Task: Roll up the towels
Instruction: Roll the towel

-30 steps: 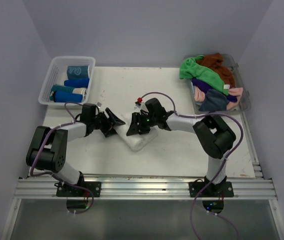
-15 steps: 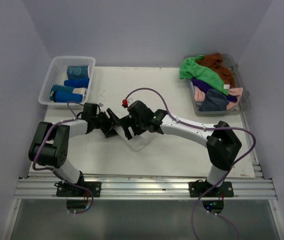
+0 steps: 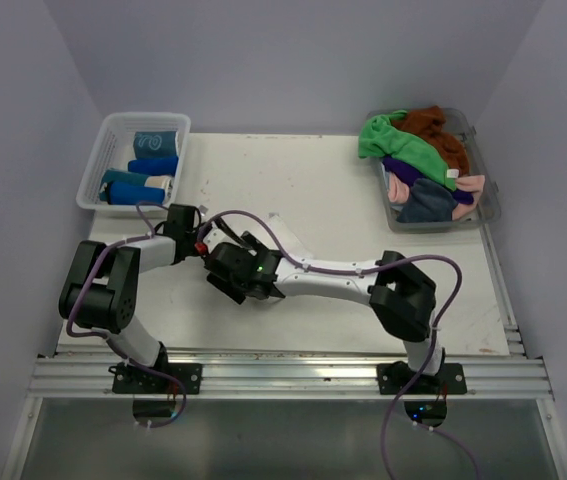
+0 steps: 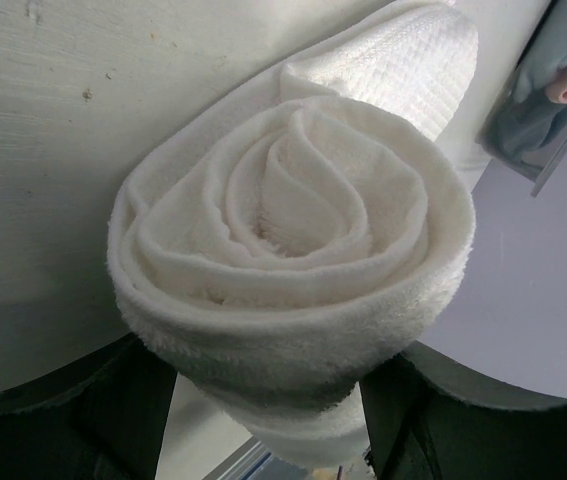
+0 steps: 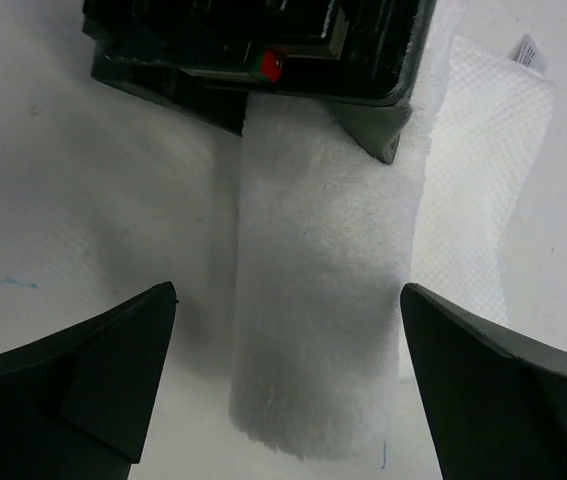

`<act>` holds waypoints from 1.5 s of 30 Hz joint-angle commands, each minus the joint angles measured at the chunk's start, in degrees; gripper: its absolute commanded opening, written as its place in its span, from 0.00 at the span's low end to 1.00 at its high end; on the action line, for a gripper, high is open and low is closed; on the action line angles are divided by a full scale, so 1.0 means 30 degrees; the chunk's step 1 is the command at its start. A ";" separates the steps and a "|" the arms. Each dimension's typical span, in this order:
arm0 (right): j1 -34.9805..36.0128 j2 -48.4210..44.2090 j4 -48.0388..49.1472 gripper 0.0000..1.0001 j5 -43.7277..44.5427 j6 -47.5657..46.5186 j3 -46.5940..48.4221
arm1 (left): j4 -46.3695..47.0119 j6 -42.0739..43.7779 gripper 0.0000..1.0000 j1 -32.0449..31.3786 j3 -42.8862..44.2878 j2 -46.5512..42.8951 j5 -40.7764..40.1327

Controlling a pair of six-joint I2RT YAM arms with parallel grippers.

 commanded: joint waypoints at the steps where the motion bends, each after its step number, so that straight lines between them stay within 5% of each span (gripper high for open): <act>1: 0.0350 0.0953 -0.0189 0.96 0.2401 -0.1336 0.0794 | -0.1689 0.0966 0.70 -0.0108 0.0171 0.0508 -0.1399; 5: 0.0527 0.1803 0.0543 0.89 0.3135 -0.1602 0.0473 | -0.1748 0.0995 0.70 -0.0108 0.0201 0.0537 -0.1341; 11: 0.0498 0.2830 0.1130 0.48 0.3811 -0.1631 0.0384 | -0.1865 0.1083 0.75 -0.0108 0.0083 0.0157 -0.1311; 15: 0.0177 0.2158 0.1306 0.35 0.2269 -0.1164 0.0151 | -0.2129 0.1434 0.86 -0.0079 0.0113 -0.0166 -0.1370; 25: -0.3835 -0.1504 0.4288 0.32 -0.8798 0.2875 -0.3451 | -0.2041 0.1904 0.99 -0.0020 0.0200 -0.1483 -0.0960; 35: -0.7204 -0.0980 0.8363 0.32 -1.8238 0.6745 -0.5621 | -0.1602 0.1962 0.99 -0.0020 0.0347 -0.1367 -0.0579; 45: -0.8584 -0.0159 1.1297 0.35 -2.2233 0.9179 -0.6971 | -0.1133 0.1757 0.88 -0.0108 0.0259 -0.1192 -0.0491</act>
